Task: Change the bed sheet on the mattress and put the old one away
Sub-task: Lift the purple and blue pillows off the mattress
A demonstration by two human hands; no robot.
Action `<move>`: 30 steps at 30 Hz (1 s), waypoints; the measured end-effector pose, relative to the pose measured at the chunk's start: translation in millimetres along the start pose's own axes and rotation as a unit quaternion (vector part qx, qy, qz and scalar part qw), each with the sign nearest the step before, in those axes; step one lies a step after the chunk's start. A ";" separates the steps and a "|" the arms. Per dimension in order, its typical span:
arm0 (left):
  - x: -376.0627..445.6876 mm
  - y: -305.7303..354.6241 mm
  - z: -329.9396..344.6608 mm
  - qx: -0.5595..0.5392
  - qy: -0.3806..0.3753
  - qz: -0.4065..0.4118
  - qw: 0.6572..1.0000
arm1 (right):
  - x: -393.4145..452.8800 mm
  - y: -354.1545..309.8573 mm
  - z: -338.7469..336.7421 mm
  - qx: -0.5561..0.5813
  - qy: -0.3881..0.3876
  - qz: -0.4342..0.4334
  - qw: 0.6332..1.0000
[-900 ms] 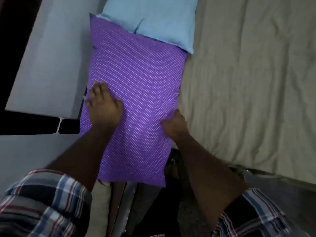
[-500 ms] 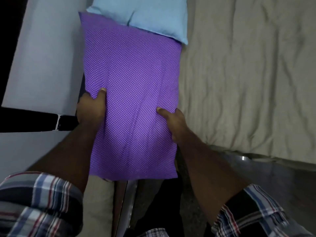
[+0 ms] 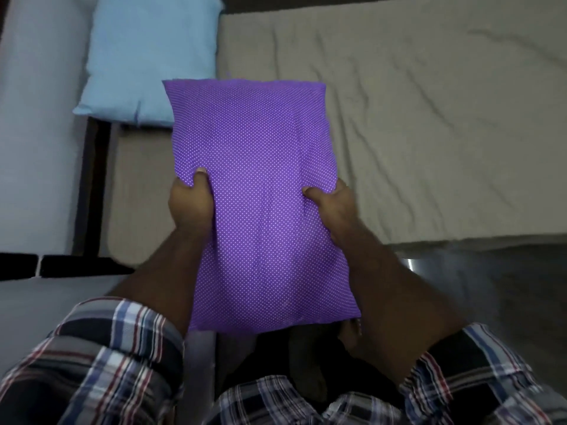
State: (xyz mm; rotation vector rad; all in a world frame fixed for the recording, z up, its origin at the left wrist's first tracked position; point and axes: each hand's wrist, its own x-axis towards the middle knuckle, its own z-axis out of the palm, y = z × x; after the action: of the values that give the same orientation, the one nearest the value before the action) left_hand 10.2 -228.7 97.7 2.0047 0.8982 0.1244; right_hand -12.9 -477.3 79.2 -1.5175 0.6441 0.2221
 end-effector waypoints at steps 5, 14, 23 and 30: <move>-85.9 69.1 92.8 -0.051 -0.068 0.039 0.996 | 6.4 -42.8 -142.9 -0.068 0.073 -0.053 0.994; -229.4 181.9 257.7 -0.098 -0.186 0.062 0.976 | 28.4 -112.6 -365.0 -0.153 0.202 -0.096 0.963; -302.4 280.2 452.1 -0.059 -0.329 0.081 0.939 | 125.3 -164.9 -547.3 -0.224 0.314 -0.073 0.920; -363.0 347.6 578.7 0.030 -0.437 0.102 0.893 | 199.5 -187.6 -684.9 -0.247 0.358 -0.023 0.900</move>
State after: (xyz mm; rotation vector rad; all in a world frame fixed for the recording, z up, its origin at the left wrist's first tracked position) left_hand 172.9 -977.3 118.8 1.9008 0.1084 -0.6548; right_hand 74.5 -1201.9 185.6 -2.1221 1.1954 -0.2534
